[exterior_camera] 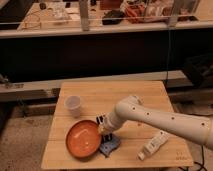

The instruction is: Drag the ceramic bowl in a circle

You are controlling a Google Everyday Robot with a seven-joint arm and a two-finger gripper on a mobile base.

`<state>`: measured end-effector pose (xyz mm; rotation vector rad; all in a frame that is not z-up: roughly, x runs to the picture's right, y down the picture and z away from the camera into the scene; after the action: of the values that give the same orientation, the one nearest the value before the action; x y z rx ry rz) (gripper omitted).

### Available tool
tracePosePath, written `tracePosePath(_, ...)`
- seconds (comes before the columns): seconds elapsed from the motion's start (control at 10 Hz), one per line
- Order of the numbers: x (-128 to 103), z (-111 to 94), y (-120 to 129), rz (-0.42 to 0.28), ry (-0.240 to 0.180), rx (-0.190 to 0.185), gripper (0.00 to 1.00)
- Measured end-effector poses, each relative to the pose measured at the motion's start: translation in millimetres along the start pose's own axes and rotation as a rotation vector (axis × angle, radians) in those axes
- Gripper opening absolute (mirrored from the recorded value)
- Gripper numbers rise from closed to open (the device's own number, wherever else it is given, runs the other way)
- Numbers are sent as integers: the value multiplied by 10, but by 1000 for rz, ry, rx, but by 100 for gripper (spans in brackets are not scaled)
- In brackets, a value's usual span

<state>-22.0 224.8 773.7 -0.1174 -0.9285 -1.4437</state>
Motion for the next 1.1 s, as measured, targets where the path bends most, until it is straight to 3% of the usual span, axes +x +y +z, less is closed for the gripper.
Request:
tracePosePath(0.2,161,41,-48,0,15,5,2)
tracePosePath(0.5,308,245,-379,-52,-1,22,2)
tracePosePath(0.9,448,612,-1070,-188,-58,64,2)
tracePosePath(1.1,370,710,-1250,-246,-95,97,2)
